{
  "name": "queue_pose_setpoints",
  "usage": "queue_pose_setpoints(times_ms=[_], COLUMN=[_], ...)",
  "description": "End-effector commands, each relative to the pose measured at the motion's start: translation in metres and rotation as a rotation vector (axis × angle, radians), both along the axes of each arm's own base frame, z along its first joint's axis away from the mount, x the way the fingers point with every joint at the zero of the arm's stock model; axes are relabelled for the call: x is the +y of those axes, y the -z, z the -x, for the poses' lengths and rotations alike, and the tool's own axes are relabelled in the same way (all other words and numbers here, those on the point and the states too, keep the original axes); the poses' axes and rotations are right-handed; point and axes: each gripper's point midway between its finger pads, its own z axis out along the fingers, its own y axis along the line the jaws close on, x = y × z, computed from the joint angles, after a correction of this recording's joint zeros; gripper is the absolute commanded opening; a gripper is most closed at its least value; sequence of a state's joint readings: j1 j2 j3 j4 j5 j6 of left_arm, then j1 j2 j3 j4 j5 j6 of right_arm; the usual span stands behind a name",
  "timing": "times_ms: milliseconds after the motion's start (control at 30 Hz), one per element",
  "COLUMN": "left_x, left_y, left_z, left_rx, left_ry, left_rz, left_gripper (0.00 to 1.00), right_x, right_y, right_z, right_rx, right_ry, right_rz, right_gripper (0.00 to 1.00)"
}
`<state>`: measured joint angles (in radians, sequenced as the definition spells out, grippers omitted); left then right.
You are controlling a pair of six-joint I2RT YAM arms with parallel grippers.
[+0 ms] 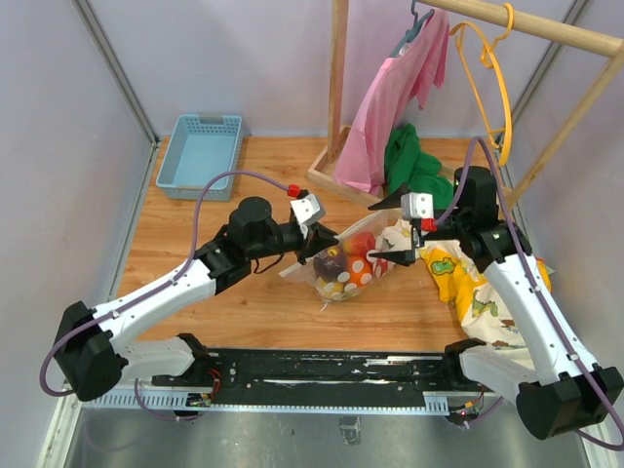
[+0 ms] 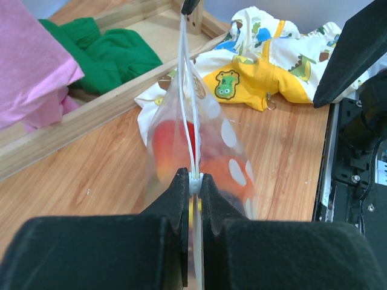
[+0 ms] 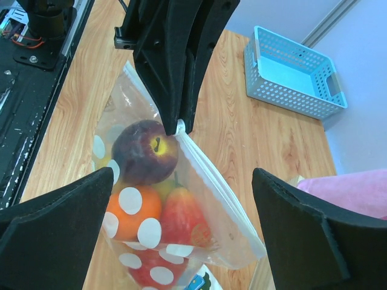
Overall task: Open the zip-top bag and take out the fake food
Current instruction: Unzip the zipper food storage bag at the center of the board.
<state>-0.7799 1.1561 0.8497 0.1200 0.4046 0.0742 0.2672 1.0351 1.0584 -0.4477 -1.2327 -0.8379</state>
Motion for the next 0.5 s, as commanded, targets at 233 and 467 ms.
queue_pose_setpoints(times_ms=[233, 467], left_x=[-0.017, -0.027], left_y=[-0.024, -0.024], left_z=[0.0, 0.003], left_rx=[-0.021, -0.006], left_ry=[0.088, 0.143], left_rz=[0.031, 0.032], left_gripper=[0.0, 0.0], right_x=[-0.004, 0.007], right_y=[0.024, 0.029], right_z=[-0.007, -0.01], right_rx=[0.077, 0.023], right_ry=[0.024, 0.001], right_rz=[0.115, 0.156], right_gripper=[0.99, 0.89])
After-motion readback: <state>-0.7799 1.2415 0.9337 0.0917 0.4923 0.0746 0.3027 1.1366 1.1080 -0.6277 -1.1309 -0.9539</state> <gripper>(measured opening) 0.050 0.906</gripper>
